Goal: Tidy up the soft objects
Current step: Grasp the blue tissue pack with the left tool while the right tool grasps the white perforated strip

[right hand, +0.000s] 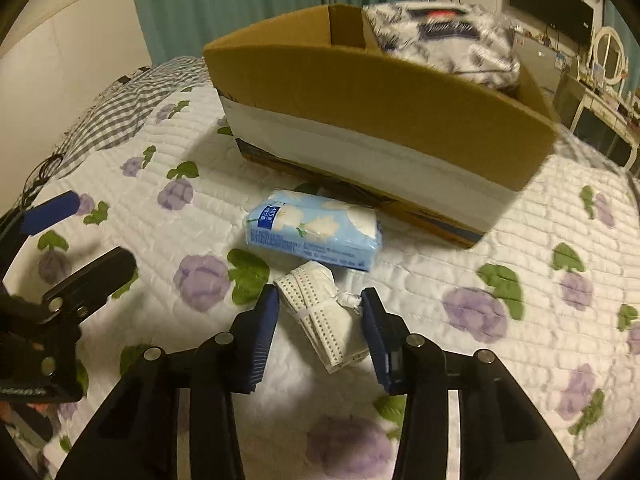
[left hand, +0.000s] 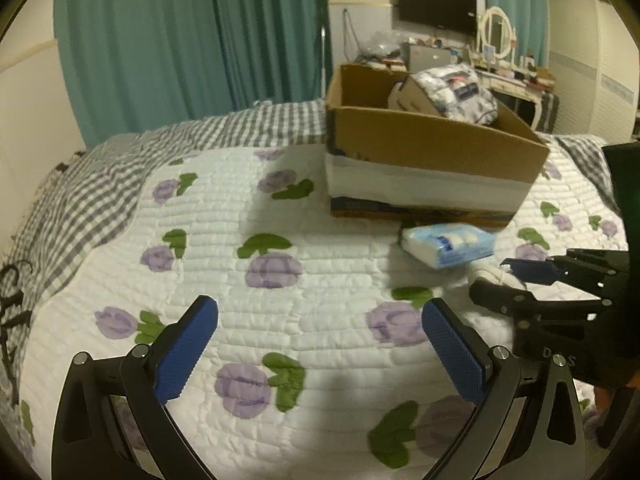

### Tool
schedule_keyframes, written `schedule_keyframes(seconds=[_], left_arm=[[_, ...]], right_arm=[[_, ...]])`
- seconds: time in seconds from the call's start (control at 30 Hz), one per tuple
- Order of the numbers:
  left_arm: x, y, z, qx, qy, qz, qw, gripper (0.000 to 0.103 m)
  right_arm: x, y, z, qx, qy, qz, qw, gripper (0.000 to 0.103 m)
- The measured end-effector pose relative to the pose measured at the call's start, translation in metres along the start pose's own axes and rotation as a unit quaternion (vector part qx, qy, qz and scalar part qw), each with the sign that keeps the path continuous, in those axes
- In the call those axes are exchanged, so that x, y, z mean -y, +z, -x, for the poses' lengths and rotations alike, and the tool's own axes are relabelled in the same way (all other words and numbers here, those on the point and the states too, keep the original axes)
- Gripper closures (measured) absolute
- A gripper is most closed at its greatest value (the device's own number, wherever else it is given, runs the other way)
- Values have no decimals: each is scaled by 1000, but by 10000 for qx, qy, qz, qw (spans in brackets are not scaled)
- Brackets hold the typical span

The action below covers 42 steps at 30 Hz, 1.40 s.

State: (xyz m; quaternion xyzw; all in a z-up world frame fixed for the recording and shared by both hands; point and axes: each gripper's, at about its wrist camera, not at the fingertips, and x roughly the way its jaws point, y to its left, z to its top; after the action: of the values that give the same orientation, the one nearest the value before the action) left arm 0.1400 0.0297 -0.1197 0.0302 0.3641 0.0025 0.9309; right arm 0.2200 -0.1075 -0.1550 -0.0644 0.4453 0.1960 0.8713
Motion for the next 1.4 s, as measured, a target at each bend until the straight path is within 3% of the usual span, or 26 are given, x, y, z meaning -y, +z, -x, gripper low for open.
schedule_keyframes(seconds=[0.27, 0.47, 0.73, 1.07, 1.17, 1.4], left_arm=[[35, 5, 8, -43, -324, 21, 9995, 0], [73, 14, -2, -125, -450, -175, 9988, 0], [94, 23, -47, -521, -399, -29, 9978, 0], [96, 25, -88, -856, -450, 143, 9952, 1], [93, 24, -94, -901, -420, 241, 9948, 19], [90, 19, -77, -816, -646, 157, 9944, 25]], right_arm=[[30, 3, 44, 338, -469, -86, 9983, 62], [61, 8, 58, 416, -523, -260, 9974, 62], [90, 16, 40, 226, -588, -476, 9969, 62], [90, 19, 17, 18, -526, -481, 9975, 62], [92, 18, 18, 35, -561, -508, 9971, 62], [89, 18, 21, 86, -572, -524, 9970, 62]])
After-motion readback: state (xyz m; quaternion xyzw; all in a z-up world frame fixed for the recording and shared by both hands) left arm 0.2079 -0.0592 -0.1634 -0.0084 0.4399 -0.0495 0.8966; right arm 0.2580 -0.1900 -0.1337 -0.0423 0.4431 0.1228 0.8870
